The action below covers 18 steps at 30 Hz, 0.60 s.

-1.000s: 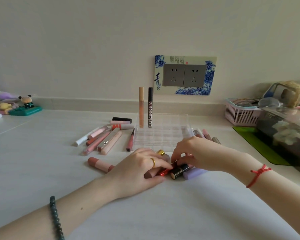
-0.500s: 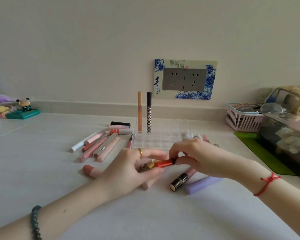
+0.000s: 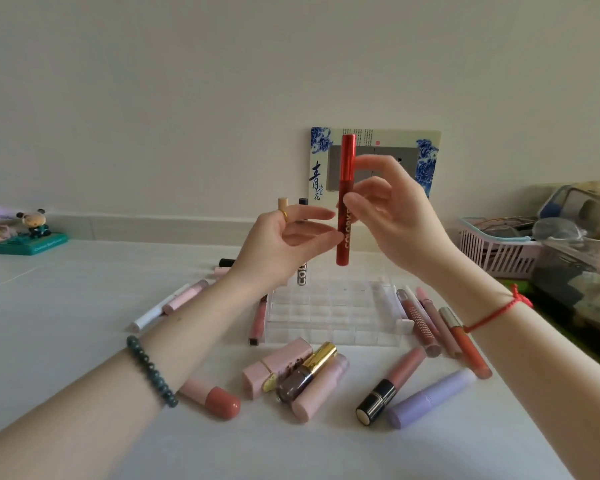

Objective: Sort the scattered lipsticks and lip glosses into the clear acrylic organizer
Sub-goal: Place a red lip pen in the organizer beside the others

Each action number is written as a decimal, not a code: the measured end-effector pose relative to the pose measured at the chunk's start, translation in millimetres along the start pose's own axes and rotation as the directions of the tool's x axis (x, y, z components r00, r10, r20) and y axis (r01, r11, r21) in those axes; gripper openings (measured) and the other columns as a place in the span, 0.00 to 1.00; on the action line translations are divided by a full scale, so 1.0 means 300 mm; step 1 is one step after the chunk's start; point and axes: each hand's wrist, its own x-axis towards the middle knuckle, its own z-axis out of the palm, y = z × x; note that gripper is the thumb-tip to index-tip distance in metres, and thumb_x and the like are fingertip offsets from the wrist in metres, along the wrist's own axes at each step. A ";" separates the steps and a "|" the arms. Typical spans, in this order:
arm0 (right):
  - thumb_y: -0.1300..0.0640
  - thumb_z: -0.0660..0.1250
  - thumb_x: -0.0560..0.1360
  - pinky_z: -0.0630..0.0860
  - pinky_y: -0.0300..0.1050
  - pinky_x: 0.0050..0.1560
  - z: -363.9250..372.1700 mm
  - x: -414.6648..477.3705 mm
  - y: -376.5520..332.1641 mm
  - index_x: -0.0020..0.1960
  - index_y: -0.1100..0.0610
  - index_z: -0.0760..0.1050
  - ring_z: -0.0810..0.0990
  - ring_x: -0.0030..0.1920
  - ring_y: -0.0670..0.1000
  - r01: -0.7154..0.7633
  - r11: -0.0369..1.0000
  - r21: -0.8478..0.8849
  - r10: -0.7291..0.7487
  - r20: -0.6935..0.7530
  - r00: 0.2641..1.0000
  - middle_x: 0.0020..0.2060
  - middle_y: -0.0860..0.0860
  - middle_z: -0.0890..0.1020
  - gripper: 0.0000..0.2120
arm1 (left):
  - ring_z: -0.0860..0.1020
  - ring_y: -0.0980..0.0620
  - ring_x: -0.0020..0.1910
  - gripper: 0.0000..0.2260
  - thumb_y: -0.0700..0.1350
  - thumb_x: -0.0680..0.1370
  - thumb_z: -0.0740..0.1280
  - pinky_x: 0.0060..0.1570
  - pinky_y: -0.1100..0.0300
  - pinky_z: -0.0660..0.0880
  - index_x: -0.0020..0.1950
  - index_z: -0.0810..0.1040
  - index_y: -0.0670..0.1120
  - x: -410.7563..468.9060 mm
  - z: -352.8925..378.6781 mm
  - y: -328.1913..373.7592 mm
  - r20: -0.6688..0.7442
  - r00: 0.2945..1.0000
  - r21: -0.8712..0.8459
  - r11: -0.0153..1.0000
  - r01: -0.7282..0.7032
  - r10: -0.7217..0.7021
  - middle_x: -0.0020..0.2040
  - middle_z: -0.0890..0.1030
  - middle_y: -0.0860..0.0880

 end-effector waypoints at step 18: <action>0.66 0.65 0.72 0.81 0.50 0.46 0.047 0.119 0.125 0.65 0.42 0.61 0.81 0.45 0.53 -0.030 0.999 -0.038 0.029 -0.025 0.999 0.42 0.51 0.76 0.30 | 0.82 0.60 0.39 0.07 0.43 0.70 0.73 0.45 0.68 0.77 0.43 0.80 0.55 0.115 -0.028 -0.112 -0.146 0.980 0.141 0.984 -0.111 0.131 0.34 0.83 0.58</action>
